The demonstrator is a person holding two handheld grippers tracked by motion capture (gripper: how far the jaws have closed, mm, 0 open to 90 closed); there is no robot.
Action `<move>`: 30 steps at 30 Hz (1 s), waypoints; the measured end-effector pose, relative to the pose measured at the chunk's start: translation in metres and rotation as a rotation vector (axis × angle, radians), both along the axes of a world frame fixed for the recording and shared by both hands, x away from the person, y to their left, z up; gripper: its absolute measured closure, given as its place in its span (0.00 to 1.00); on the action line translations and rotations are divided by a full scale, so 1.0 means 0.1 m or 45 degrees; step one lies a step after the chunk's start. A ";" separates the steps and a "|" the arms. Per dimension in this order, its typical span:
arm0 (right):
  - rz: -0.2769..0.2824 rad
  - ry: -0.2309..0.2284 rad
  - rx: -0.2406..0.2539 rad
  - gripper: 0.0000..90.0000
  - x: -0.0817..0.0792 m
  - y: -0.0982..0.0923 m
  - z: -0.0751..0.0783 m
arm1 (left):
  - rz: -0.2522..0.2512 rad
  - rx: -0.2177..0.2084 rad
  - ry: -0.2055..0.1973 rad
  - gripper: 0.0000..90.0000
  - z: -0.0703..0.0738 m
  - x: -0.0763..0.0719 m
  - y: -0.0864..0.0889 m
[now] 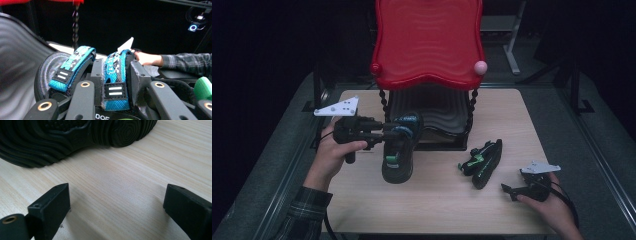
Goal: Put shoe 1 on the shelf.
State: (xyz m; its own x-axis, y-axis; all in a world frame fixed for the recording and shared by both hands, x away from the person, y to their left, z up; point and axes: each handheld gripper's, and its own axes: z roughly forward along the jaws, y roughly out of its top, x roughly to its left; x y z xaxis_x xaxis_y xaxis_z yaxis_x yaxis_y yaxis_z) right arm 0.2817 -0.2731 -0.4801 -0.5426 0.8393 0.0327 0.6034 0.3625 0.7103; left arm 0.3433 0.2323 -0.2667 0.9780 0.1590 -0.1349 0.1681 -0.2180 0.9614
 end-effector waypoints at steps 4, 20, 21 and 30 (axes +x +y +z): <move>0.000 -0.001 -0.001 0.07 0.00 0.00 0.00 | -0.035 -0.027 -0.030 0.76 0.23 0.03 -0.08; 0.003 0.001 -0.007 0.07 0.00 0.00 0.00 | 0.012 -0.040 -0.163 0.76 1.12 0.33 -0.24; 0.002 0.001 -0.007 0.07 0.00 0.00 0.00 | 0.015 -0.036 -0.170 0.76 1.16 0.35 -0.25; 0.001 0.001 -0.007 0.07 0.00 0.00 0.00 | 0.103 0.009 -0.243 0.76 1.64 0.77 -0.39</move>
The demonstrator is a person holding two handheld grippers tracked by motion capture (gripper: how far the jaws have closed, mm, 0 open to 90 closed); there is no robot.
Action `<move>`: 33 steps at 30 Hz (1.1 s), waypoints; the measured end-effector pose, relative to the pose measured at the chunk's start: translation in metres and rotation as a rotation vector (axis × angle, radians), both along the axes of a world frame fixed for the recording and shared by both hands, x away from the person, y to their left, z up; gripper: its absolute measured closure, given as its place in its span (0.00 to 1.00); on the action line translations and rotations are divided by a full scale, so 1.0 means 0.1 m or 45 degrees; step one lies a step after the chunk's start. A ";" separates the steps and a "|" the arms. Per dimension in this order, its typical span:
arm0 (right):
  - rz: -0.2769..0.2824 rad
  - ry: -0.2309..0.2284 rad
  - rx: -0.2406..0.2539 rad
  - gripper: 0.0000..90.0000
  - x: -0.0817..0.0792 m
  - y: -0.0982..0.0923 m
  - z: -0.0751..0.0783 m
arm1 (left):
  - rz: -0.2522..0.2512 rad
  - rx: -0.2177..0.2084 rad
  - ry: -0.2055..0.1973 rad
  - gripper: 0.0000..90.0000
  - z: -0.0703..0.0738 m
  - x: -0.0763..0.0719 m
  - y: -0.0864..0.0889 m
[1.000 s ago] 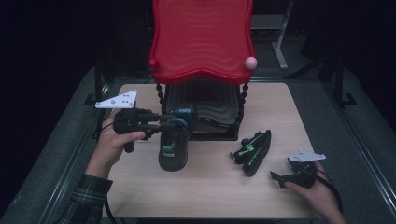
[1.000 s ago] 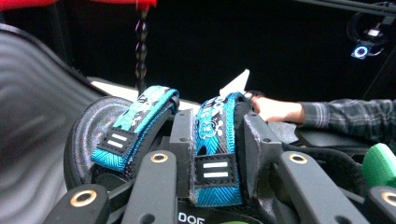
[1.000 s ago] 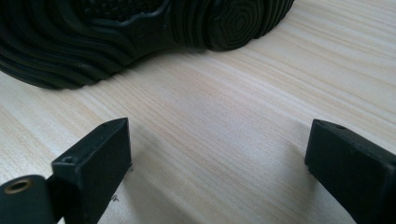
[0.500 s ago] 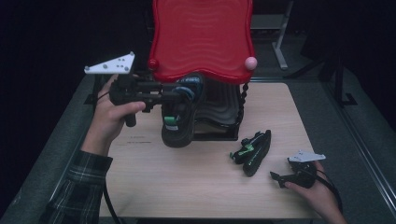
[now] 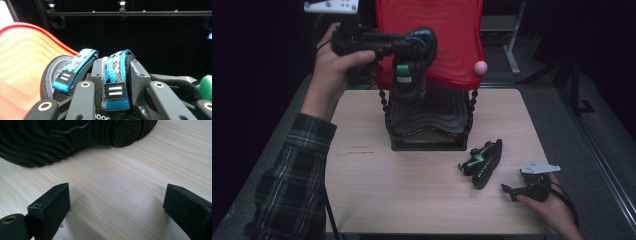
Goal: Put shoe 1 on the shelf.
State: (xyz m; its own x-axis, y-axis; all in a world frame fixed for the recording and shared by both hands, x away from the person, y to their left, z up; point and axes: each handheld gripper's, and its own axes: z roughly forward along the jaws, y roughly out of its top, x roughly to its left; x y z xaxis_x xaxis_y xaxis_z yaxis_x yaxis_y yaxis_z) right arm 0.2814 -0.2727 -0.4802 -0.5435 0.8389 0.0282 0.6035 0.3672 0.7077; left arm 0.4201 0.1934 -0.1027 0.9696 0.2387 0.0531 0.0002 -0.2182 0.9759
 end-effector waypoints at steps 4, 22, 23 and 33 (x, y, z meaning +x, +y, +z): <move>-0.001 0.000 0.000 0.07 0.00 0.00 0.00 | 0.036 0.012 -0.015 0.76 0.09 0.18 -0.05; 0.008 -0.001 0.003 0.07 -0.03 -0.02 0.00 | 0.235 0.051 -0.052 0.76 0.05 1.00 -0.11; 0.010 -0.001 0.001 0.07 -0.03 -0.02 0.00 | 0.228 0.054 -0.055 0.76 0.04 0.99 -0.12; 0.011 -0.001 0.000 0.07 -0.04 -0.02 0.00 | 0.172 0.115 -0.051 0.76 -0.05 0.93 -0.16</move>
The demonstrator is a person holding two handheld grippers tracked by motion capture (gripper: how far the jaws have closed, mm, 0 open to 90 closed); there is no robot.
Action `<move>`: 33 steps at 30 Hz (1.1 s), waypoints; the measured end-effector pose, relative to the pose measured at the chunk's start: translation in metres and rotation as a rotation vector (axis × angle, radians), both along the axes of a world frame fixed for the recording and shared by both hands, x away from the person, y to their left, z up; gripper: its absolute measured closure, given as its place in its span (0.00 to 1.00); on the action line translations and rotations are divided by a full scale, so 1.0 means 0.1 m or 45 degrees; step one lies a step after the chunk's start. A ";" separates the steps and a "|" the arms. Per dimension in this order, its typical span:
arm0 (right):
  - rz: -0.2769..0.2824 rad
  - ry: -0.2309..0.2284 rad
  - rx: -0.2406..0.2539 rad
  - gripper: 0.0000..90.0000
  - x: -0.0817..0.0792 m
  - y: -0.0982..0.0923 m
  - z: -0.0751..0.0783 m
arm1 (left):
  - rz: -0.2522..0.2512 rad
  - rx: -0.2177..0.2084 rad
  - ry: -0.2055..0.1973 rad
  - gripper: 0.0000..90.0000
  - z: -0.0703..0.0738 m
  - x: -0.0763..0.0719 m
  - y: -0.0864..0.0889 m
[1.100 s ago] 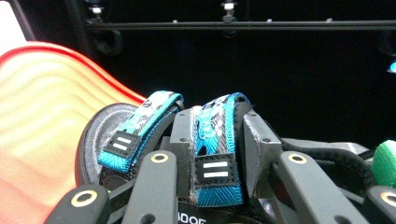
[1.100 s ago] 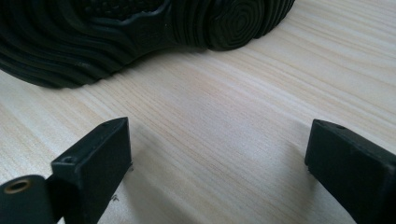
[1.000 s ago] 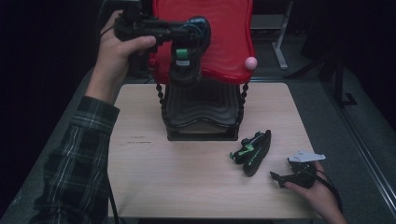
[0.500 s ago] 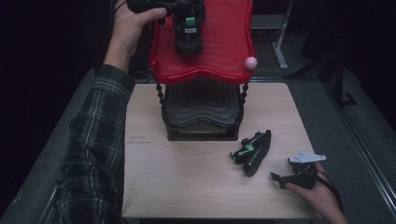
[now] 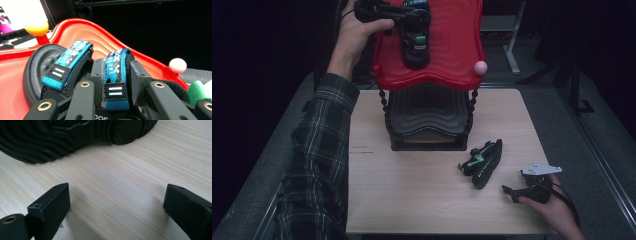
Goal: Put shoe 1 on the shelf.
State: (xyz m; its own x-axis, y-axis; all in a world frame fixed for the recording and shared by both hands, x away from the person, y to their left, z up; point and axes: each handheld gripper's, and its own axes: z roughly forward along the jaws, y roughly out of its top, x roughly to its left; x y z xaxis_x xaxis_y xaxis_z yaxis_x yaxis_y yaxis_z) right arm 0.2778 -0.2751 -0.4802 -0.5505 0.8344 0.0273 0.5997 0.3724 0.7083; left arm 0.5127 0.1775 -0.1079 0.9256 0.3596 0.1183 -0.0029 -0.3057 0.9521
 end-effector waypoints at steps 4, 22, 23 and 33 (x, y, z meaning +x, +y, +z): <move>-0.001 0.000 0.001 0.07 0.00 0.00 0.00 | 0.018 -0.010 0.003 0.68 0.01 -0.02 0.04; 0.002 0.001 0.002 0.07 0.00 0.00 0.00 | 0.025 -0.026 0.056 0.37 -0.06 -0.66 0.47; 0.005 0.001 0.001 0.07 0.00 0.00 0.00 | 0.024 -0.017 0.055 0.36 -0.07 -0.71 0.48; -0.006 0.001 0.001 0.07 0.00 0.01 0.00 | -0.002 0.007 0.085 0.33 -0.38 -1.21 0.63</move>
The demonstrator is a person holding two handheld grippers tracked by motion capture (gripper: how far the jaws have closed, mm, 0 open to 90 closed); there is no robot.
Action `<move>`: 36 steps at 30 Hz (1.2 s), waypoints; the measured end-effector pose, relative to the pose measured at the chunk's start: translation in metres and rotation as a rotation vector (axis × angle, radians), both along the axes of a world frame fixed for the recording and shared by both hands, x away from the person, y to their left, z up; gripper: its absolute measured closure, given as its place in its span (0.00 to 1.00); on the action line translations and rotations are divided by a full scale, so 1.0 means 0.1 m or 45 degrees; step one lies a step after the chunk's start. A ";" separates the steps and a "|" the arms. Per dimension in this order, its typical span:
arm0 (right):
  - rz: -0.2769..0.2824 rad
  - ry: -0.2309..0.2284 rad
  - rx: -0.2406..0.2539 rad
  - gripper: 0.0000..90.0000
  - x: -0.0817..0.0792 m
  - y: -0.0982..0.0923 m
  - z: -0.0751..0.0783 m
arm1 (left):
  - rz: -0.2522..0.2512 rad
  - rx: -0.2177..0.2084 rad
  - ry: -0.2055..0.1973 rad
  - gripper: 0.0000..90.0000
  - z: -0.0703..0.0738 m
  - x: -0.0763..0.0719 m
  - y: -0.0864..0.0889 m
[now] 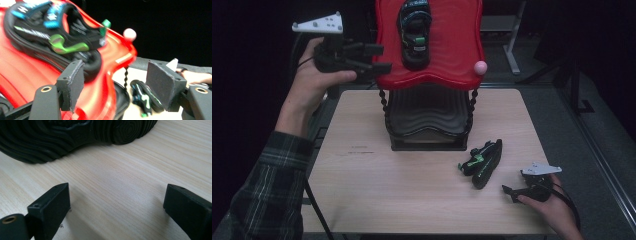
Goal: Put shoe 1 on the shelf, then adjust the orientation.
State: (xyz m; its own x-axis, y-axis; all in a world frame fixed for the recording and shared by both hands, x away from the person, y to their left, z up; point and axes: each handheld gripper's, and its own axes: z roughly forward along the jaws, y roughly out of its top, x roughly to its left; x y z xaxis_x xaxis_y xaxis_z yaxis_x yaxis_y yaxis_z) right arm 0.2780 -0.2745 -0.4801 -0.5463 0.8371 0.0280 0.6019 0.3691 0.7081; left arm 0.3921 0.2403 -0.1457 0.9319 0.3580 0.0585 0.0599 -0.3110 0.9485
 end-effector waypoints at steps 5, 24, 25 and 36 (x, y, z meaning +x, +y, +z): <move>-0.004 0.024 -0.008 0.21 -0.01 -0.01 0.05 | -0.025 0.007 0.020 0.32 -0.20 -0.20 0.03; 0.018 -0.006 0.102 1.00 0.13 -0.07 0.41 | 0.011 0.076 0.174 0.30 -1.42 -0.60 0.17; 0.016 -0.017 0.108 1.00 0.15 -0.08 0.44 | 0.019 0.087 0.184 0.29 -1.49 -0.61 0.17; 0.043 -0.100 0.172 1.00 0.37 -0.07 0.70 | 0.074 0.292 0.267 0.22 -2.21 -0.75 0.15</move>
